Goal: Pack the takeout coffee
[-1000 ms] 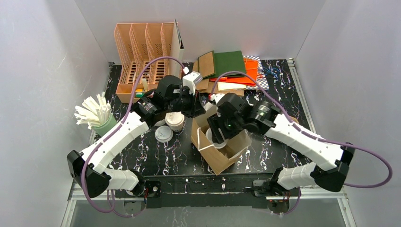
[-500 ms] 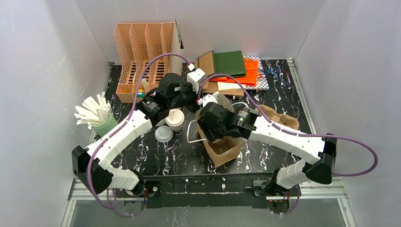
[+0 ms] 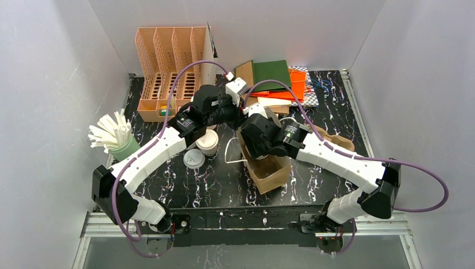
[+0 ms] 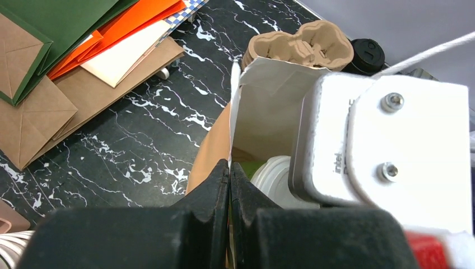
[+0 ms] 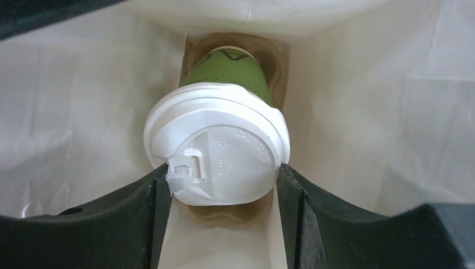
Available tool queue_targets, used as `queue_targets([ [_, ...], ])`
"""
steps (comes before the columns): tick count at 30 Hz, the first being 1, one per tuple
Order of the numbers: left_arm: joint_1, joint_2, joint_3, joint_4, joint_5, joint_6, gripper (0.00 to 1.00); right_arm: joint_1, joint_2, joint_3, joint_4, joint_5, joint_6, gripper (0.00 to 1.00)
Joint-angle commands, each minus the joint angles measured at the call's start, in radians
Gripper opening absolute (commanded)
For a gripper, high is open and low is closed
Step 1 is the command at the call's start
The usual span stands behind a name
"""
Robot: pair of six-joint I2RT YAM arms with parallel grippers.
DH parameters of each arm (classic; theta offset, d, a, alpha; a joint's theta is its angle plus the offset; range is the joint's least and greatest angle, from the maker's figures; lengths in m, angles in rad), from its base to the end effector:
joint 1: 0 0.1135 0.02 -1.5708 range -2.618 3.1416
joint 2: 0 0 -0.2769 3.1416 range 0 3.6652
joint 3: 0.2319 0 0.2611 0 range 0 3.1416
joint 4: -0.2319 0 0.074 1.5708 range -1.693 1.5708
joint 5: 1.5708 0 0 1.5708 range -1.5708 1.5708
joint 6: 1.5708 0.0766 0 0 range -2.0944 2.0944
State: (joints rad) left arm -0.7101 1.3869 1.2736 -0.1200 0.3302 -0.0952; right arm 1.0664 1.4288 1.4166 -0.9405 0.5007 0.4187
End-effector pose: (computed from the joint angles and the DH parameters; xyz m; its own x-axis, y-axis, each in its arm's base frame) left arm 0.2652 -0.2608 0.3828 -0.2559 0.1014 -0.9614 0.8354 0.5237 -0.1671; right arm 0.1856 0.2602 0.3294 -0.6174 -0.3805 -0.6885 -0.4187 0.8999 -0.1218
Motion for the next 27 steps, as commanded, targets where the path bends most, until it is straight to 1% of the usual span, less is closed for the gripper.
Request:
queue_targets([
  [1,-0.046,-0.007,0.023,0.040,0.096,0.005,0.00,-0.045,0.033,-0.019,0.095,0.034,-0.005,0.25],
  [10,-0.052,-0.012,0.016,0.043,0.082,0.000,0.00,-0.093,0.048,-0.045,0.104,-0.044,-0.005,0.26],
  [17,-0.057,-0.021,-0.006,0.043,0.063,-0.008,0.00,-0.099,0.062,-0.062,0.110,-0.056,-0.006,0.26],
  [21,-0.058,-0.036,-0.035,0.043,-0.005,-0.005,0.00,-0.104,0.068,-0.081,0.129,-0.062,-0.021,0.26],
  [25,-0.058,-0.065,-0.089,0.095,-0.087,-0.014,0.00,-0.109,0.070,-0.101,0.157,-0.087,-0.033,0.26],
  [27,-0.058,-0.063,-0.095,0.110,-0.103,-0.023,0.00,-0.114,0.074,-0.106,0.163,-0.096,-0.043,0.26],
])
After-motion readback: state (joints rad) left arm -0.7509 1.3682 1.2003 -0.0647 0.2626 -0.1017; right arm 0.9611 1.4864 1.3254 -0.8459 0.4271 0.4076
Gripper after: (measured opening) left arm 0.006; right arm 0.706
